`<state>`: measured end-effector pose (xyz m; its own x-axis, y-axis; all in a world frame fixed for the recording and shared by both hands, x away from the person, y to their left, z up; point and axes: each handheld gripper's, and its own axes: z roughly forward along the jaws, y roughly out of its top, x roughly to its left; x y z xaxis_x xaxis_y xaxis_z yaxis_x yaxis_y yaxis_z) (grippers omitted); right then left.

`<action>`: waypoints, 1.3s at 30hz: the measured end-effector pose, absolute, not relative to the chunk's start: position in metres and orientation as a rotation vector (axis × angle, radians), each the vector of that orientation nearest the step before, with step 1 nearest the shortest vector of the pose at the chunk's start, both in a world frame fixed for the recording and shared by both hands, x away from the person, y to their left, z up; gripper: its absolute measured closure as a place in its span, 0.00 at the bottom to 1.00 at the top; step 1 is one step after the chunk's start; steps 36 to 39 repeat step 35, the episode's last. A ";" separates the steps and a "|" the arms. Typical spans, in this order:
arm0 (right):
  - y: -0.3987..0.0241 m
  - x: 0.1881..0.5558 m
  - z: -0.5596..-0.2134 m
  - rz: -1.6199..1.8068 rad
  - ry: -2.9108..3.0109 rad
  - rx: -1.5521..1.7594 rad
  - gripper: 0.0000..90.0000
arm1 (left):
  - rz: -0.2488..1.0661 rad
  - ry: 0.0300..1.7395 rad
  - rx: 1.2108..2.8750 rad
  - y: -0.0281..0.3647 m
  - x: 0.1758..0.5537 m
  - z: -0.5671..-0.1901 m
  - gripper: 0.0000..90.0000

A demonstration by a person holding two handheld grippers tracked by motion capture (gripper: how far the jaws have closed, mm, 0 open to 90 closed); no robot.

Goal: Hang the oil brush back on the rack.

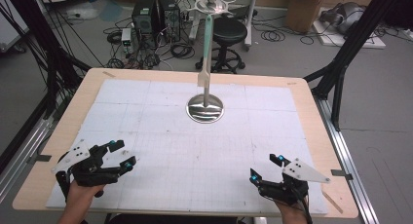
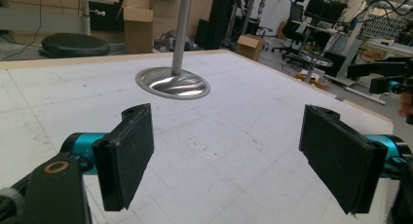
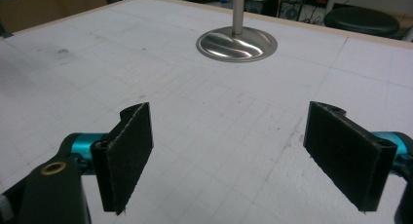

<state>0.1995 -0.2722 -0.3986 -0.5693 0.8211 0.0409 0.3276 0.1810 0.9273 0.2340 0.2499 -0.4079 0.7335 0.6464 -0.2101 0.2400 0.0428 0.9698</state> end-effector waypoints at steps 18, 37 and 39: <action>-0.281 0.178 -0.397 1.389 1.921 1.120 0.19 | 0.380 0.732 1.571 0.244 0.224 -0.408 0.24; -0.286 0.179 -0.398 1.393 1.904 1.136 0.19 | 0.380 0.740 1.574 0.244 0.225 -0.410 0.24; -0.286 0.179 -0.398 1.393 1.904 1.136 0.19 | 0.380 0.740 1.574 0.244 0.225 -0.410 0.24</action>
